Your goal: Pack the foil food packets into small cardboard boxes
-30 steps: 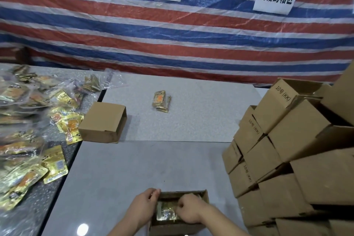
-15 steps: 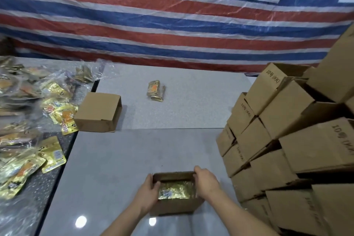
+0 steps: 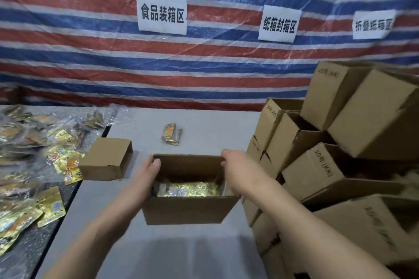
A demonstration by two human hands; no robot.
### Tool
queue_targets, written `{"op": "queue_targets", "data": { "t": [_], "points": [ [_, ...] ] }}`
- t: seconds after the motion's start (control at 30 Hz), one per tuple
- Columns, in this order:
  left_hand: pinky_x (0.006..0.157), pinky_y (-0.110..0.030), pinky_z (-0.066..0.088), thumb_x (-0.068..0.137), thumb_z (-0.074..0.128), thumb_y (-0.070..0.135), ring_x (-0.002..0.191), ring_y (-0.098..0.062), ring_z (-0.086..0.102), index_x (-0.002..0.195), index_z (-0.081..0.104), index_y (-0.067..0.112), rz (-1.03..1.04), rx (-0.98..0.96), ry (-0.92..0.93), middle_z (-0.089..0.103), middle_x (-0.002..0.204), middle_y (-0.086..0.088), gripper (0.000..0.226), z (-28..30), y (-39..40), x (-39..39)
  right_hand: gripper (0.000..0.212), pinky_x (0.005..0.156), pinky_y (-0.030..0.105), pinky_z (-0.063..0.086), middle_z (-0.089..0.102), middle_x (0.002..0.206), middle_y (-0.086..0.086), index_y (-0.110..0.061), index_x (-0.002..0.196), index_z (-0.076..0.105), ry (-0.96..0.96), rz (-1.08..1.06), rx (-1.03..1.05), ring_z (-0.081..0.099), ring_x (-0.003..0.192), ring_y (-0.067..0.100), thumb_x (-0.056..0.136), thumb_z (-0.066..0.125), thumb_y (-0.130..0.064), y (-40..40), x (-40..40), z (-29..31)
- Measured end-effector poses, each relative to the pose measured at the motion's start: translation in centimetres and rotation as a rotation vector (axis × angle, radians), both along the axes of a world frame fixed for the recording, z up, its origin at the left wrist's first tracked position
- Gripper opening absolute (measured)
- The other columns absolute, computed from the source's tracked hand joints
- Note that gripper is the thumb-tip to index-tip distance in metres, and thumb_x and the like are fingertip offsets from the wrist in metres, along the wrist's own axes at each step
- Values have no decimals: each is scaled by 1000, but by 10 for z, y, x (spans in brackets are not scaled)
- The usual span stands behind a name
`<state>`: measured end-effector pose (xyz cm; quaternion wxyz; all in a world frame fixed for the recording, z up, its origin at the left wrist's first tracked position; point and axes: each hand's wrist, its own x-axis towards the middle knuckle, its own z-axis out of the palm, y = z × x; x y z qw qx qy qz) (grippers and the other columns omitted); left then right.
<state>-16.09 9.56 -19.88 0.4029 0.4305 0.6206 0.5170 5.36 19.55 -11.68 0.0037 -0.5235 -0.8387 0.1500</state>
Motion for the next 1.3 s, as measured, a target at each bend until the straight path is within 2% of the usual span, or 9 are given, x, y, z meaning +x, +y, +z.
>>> {"op": "queue_targets", "data": {
  "t": [0.07,0.13,0.23,0.3,0.43,0.6,0.83,1.1,1.3],
  "points": [
    [115,-49,28,74,50,82,133,-18,42,146,33,44,-97,75,68,43,148,8,83,47,-24,12,8,78,36,57,63,107,5,-16,103,55,18,9,75,63,95,21,100,51,-10,-8,19,48],
    [109,-50,39,48,58,94,126,-14,50,140,27,62,-123,119,206,46,143,18,102,87,-43,30,9,62,22,50,60,98,-3,-22,104,56,48,28,160,61,85,12,100,56,-14,-17,43,92],
    [79,-24,58,36,74,85,107,-4,64,141,33,46,-168,250,297,64,116,26,120,134,-51,68,15,59,18,45,56,91,-7,-28,110,58,62,32,269,58,80,9,99,59,-18,-28,85,150],
    [72,-16,57,45,79,77,110,-2,61,137,38,46,-225,396,289,63,117,24,106,161,-44,106,16,56,20,43,54,89,-9,-29,113,59,47,1,333,56,79,8,100,57,-19,-31,117,180],
    [79,-19,57,60,77,67,118,6,51,140,26,56,-187,603,287,48,132,30,95,200,-23,192,7,61,27,45,60,95,-6,-33,105,58,53,-103,413,58,82,11,102,52,-29,-27,192,226],
    [100,-43,50,63,79,62,126,-1,46,137,26,57,-200,701,224,44,135,29,90,219,18,306,14,55,26,41,61,90,-5,-24,111,65,76,-309,478,59,77,12,99,59,-29,-7,295,261],
    [109,-33,34,62,78,67,131,5,31,145,15,49,-188,629,229,30,147,24,105,204,67,403,32,58,27,42,54,100,-2,-23,128,60,30,-501,427,54,81,16,97,61,-30,27,375,251],
    [115,-46,34,67,76,65,143,-11,26,151,10,38,-160,497,273,23,156,10,111,189,101,442,28,81,36,50,57,102,3,-17,125,62,120,-566,337,57,91,23,97,61,-22,66,397,224],
    [117,-44,30,71,73,64,146,-15,20,154,5,35,-172,360,261,13,160,9,111,175,110,449,29,85,37,53,59,103,6,-13,125,63,113,-600,242,59,91,23,96,63,-20,91,396,201]
  ]
}}
